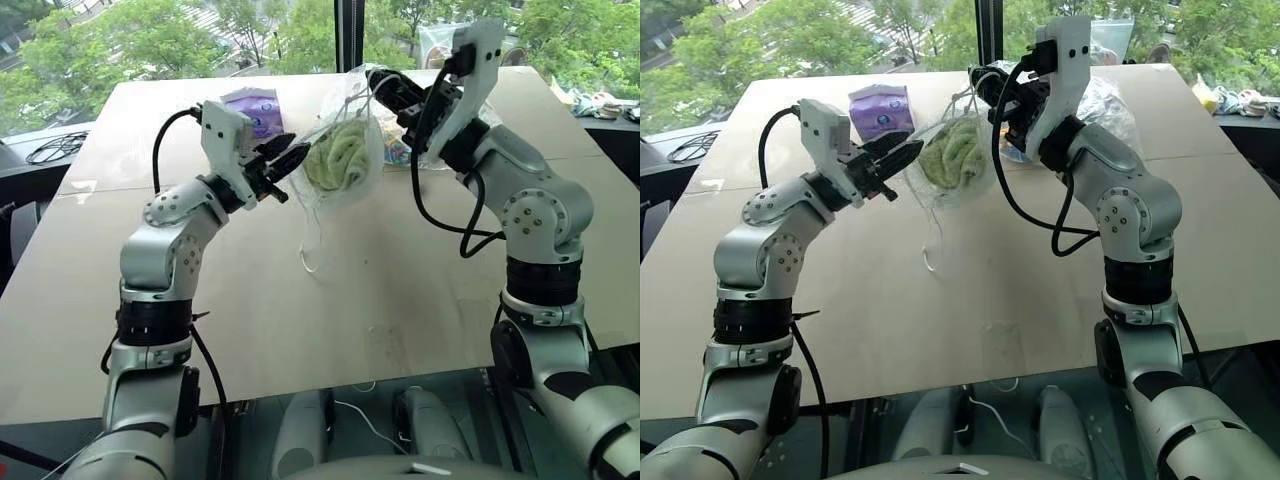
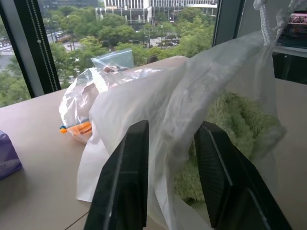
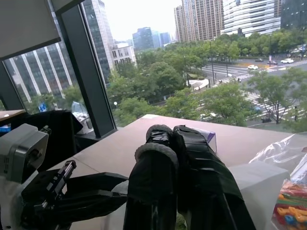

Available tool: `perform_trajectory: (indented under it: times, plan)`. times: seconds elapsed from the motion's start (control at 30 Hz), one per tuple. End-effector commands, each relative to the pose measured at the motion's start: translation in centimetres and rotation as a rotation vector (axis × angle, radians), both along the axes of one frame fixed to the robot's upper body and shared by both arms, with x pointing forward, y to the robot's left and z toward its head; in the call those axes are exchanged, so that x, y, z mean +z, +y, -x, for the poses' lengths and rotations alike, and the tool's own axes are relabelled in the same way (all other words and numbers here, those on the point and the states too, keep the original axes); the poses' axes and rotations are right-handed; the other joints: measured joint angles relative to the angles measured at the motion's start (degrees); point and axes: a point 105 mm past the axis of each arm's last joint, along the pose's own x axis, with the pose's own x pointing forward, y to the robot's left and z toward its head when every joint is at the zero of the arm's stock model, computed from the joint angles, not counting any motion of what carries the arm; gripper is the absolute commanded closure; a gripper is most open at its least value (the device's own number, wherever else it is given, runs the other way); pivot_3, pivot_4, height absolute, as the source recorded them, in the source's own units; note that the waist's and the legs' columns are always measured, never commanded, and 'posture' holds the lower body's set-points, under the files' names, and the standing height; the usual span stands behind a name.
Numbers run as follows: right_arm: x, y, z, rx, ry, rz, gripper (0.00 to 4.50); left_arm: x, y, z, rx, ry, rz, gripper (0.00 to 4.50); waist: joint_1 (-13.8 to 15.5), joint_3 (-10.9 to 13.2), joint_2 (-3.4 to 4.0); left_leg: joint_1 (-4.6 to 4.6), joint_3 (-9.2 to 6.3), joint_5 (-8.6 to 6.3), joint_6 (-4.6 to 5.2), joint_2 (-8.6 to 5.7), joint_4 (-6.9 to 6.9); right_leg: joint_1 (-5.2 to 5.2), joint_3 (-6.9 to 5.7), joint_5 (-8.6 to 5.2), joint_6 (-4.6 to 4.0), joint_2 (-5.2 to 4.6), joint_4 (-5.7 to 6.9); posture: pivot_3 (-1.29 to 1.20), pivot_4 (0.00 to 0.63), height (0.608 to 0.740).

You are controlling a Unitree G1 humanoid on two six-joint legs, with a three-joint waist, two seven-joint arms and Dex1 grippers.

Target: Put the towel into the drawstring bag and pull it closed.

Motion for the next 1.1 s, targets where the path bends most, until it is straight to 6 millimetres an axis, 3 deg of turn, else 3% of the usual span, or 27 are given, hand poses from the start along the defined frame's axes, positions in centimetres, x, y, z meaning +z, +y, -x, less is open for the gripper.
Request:
perform_trajectory:
  times: [0.03, 0.17, 0.23, 0.33, 0.5, 0.83, 1.1]
  plan:
    - [0.5, -0.4, 0.1, -0.03, -0.017, -0.005, 4.5, -1.1, 0.8, 1.3, -0.001, 0.019, 0.011, 2.46, -0.2, 0.0, 0.0, 0.02, 0.02, 0.0, 0.0, 0.0, 0.0, 0.0, 0.02, 0.0, 0.0, 0.0, 0.02, 0.0, 0.15, 0.74]
    - [0.4, -0.3, 0.3, -0.022, -0.004, -0.005, 4.5, 1.2, 4.0, 2.8, 0.0, 0.013, 0.167, 2.46, -0.2, 0.1, -0.11, 0.03, -0.01, 0.0, 0.0, 0.02, 0.0, -0.04, 0.01, -0.01, -0.01, 0.0, 0.15, 0.0, 0.15, 0.74]
    - [0.3, -0.3, 0.3, -0.022, -0.003, -0.001, 4.5, 1.0, 4.7, 3.8, -0.041, 0.071, 0.19, 2.46, -0.2, 0.1, -0.12, 0.03, -0.07, 0.01, -0.01, 0.03, 0.03, -0.06, -0.01, -0.01, -0.02, 0.01, 0.22, 0.0, 0.15, 0.74]
    - [0.5, -0.2, 0.1, -0.025, 0.002, -0.008, 4.5, -1.5, 5.2, 5.2, -0.085, 0.246, 0.159, 2.46, -0.3, 0.1, -0.08, 0.07, -0.14, 0.01, -0.01, 0.01, 0.04, -0.04, 0.03, -0.02, -0.01, -0.06, 0.22, 0.0, 0.15, 0.74]
    - [0.6, 0.1, 0.2, -0.008, 0.0, -0.01, 4.5, -8.2, 4.3, 5.8, -0.059, 0.42, -0.089, 2.46, 0.0, 0.1, -0.08, 0.1, -0.02, 0.0, -0.02, -0.01, 0.04, -0.03, 0.0, -0.03, -0.02, -0.08, 0.22, 0.0, 0.15, 0.74]
    - [1.2, 0.2, 0.2, -0.011, -0.011, -0.015, 4.5, -11.9, 0.4, 1.7, -0.068, 0.324, -0.218, 2.46, -0.1, 0.1, -0.05, 0.08, 0.07, 0.0, -0.02, -0.04, 0.03, -0.05, 0.01, -0.1, -0.17, -0.12, 0.21, 0.0, 0.15, 0.74]
    - [1.4, -0.3, 0.2, -0.039, -0.02, -0.022, 4.5, -12.3, -0.9, -1.2, -0.054, 0.209, -0.29, 2.46, 0.0, 0.1, -0.04, 0.06, 0.12, 0.01, -0.01, -0.03, -0.03, -0.13, 0.04, -0.03, -0.03, -0.09, 0.26, 0.0, 0.15, 0.74]
